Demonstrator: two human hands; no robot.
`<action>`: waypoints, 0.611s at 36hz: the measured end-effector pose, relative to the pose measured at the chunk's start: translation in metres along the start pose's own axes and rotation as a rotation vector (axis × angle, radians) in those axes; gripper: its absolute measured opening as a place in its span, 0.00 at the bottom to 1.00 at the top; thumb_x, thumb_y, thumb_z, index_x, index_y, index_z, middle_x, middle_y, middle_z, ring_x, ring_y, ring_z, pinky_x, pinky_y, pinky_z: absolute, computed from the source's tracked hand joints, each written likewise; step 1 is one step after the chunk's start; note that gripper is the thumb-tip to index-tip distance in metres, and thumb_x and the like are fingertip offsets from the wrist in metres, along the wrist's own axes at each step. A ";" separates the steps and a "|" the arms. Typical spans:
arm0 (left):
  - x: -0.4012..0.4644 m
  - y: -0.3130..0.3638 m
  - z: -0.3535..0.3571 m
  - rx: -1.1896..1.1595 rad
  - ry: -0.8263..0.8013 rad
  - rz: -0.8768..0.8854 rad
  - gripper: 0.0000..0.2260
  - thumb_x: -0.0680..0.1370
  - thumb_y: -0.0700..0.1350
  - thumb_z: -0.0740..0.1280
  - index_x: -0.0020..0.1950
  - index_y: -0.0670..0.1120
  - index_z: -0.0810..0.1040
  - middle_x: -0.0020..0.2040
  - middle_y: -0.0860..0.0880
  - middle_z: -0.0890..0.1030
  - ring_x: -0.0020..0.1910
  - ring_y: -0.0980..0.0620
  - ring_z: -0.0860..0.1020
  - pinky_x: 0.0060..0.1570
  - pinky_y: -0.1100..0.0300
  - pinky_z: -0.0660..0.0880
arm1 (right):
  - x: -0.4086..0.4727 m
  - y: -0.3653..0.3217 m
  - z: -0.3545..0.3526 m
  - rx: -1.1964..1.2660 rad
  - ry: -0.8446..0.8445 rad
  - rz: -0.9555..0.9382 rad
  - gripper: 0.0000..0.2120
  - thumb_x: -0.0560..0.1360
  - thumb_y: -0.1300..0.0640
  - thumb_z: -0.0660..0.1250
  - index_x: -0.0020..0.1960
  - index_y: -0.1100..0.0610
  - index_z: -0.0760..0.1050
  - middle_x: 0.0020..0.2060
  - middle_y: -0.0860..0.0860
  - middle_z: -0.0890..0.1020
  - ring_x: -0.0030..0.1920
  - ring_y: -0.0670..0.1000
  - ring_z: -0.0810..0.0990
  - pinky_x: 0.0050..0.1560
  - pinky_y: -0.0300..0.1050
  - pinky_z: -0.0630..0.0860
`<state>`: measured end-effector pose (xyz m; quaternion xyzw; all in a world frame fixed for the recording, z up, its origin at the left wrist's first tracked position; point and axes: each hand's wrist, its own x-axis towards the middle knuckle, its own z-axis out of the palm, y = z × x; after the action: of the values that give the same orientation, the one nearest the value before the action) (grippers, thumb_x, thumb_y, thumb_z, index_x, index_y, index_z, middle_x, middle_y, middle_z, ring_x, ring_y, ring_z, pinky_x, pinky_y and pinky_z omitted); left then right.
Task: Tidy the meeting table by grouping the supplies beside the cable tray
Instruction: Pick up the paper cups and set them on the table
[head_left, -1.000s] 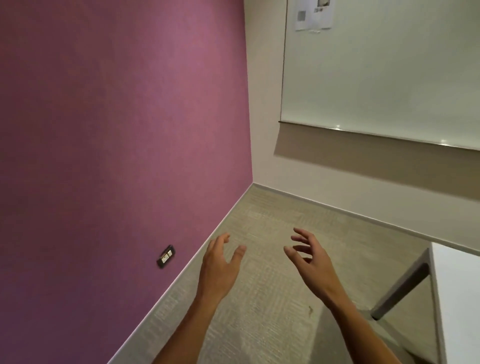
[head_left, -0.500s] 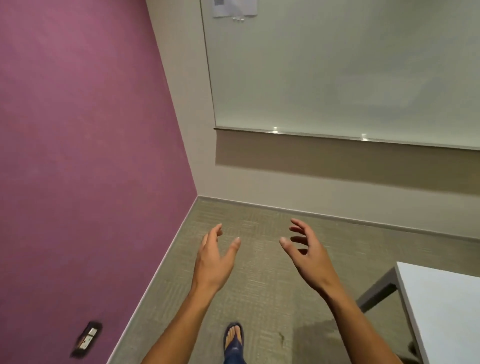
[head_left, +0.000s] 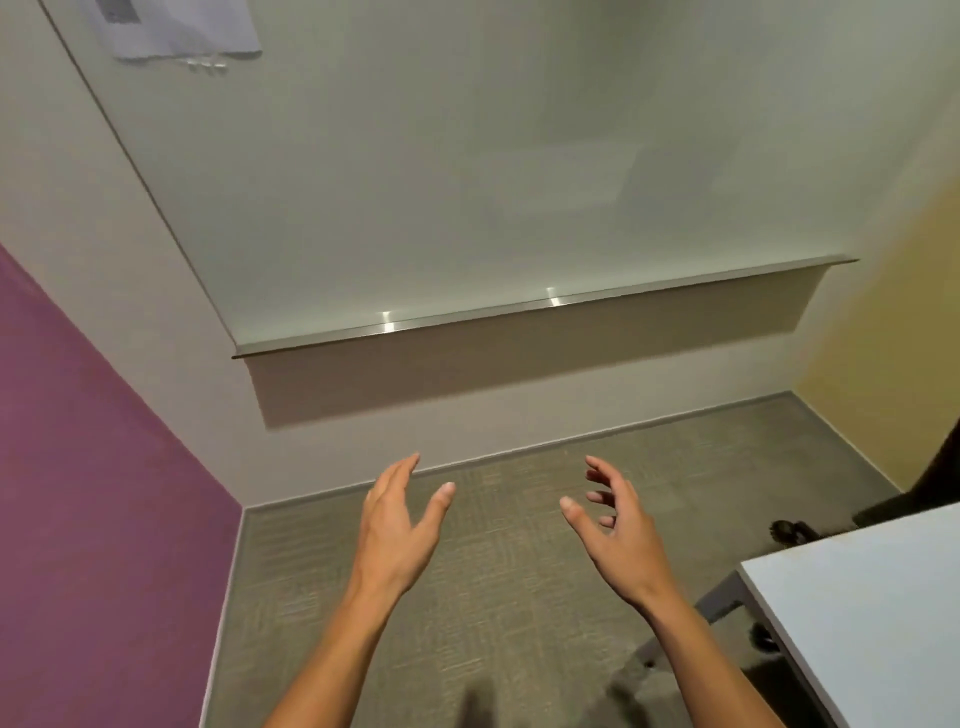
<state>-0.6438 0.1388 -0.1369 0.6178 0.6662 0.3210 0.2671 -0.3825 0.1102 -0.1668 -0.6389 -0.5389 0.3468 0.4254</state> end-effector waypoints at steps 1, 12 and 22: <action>0.014 0.005 0.008 -0.002 -0.022 0.018 0.29 0.78 0.59 0.66 0.76 0.48 0.68 0.75 0.49 0.69 0.75 0.51 0.65 0.73 0.56 0.61 | 0.010 0.003 -0.003 -0.001 0.025 0.008 0.27 0.75 0.41 0.70 0.70 0.34 0.64 0.66 0.39 0.73 0.62 0.38 0.75 0.61 0.48 0.77; 0.166 0.074 0.110 0.067 -0.236 0.213 0.34 0.75 0.68 0.61 0.76 0.51 0.66 0.75 0.52 0.69 0.73 0.52 0.67 0.71 0.53 0.65 | 0.144 0.054 -0.051 0.018 0.205 0.073 0.30 0.72 0.32 0.67 0.72 0.34 0.63 0.67 0.38 0.71 0.66 0.37 0.71 0.67 0.54 0.75; 0.317 0.164 0.195 0.170 -0.314 0.352 0.31 0.77 0.65 0.62 0.76 0.51 0.65 0.75 0.51 0.68 0.74 0.50 0.66 0.72 0.45 0.66 | 0.300 0.068 -0.136 -0.040 0.340 0.077 0.29 0.71 0.30 0.64 0.69 0.29 0.61 0.65 0.33 0.70 0.69 0.40 0.69 0.66 0.46 0.69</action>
<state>-0.4196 0.4777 -0.1267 0.7868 0.5234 0.2053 0.2545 -0.1795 0.3779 -0.1707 -0.7170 -0.4409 0.2390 0.4841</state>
